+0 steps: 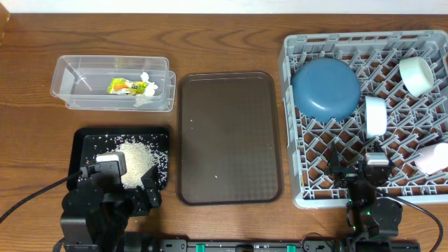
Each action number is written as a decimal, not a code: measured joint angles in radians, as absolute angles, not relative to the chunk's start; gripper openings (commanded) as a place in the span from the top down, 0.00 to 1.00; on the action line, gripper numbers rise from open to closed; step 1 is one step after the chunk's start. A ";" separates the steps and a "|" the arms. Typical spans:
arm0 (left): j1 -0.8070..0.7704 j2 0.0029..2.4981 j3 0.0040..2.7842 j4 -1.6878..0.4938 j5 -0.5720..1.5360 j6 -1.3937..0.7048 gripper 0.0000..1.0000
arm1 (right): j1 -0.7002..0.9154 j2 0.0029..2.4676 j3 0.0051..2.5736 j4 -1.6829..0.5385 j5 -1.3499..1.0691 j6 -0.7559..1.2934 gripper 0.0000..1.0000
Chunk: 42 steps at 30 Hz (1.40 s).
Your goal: Sort waste into correct bins and load items into the dishwasher rack
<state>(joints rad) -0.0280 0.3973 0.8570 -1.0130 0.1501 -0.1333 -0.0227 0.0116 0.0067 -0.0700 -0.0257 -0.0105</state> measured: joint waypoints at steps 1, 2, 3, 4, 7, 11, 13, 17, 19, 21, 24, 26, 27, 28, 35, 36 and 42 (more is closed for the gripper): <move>-0.028 0.397 0.857 -1.013 0.150 -0.133 0.09 | -0.023 0.012 0.007 -0.070 -0.025 -0.011 0.01; -0.028 0.397 0.857 -1.013 0.150 -0.134 0.09 | -0.023 0.012 0.007 -0.070 -0.025 -0.011 0.01; -0.028 0.397 0.857 -1.013 0.150 -0.134 0.09 | -0.023 0.012 0.007 -0.070 -0.025 -0.010 0.01; -0.028 0.397 0.857 -1.013 0.150 -0.134 0.09 | -0.023 0.012 0.007 -0.070 -0.026 -0.011 0.01; -0.028 0.397 0.857 -1.013 0.150 -0.134 0.09 | -0.023 0.012 0.007 -0.070 -0.025 -0.011 0.01; -0.028 0.397 0.857 -1.013 0.150 -0.134 0.09 | -0.023 0.012 0.007 -0.070 -0.026 -0.011 0.01; -0.028 0.397 0.857 -1.013 0.150 -0.134 0.09 | -0.023 0.012 0.007 -0.070 -0.025 -0.010 0.01; -0.028 0.397 0.857 -1.013 0.150 -0.134 0.09 | -0.023 0.012 0.007 -0.070 -0.025 -0.010 0.01; -0.028 0.397 0.857 -1.013 0.150 -0.134 0.09 | -0.023 0.012 0.007 -0.070 -0.026 -0.010 0.01; -0.028 0.397 0.857 -1.013 0.150 -0.134 0.09 | -0.023 0.012 0.007 -0.070 -0.025 -0.010 0.01; -0.028 0.397 0.857 -1.013 0.150 -0.134 0.09 | -0.023 0.012 0.007 -0.070 -0.025 -0.010 0.01; -0.028 0.397 0.857 -1.013 0.150 -0.133 0.09 | -0.023 0.012 0.007 -0.070 -0.025 -0.010 0.01; -0.028 0.397 0.857 -1.013 0.150 -0.134 0.09 | -0.023 0.012 0.007 -0.070 -0.025 -0.010 0.01; -0.028 0.397 0.857 -1.013 0.150 -0.134 0.09 | -0.023 0.012 0.007 -0.070 -0.026 -0.010 0.01; -0.028 0.397 0.857 -1.013 0.150 -0.134 0.09 | -0.023 0.012 0.007 -0.070 -0.026 -0.010 0.01; -0.028 0.397 0.857 -1.015 0.150 -0.134 0.09 | -0.023 0.012 0.007 -0.070 -0.025 -0.010 0.01; -0.028 0.331 0.825 -1.013 0.141 -0.133 0.09 | -0.023 0.012 0.007 -0.070 -0.025 -0.010 0.01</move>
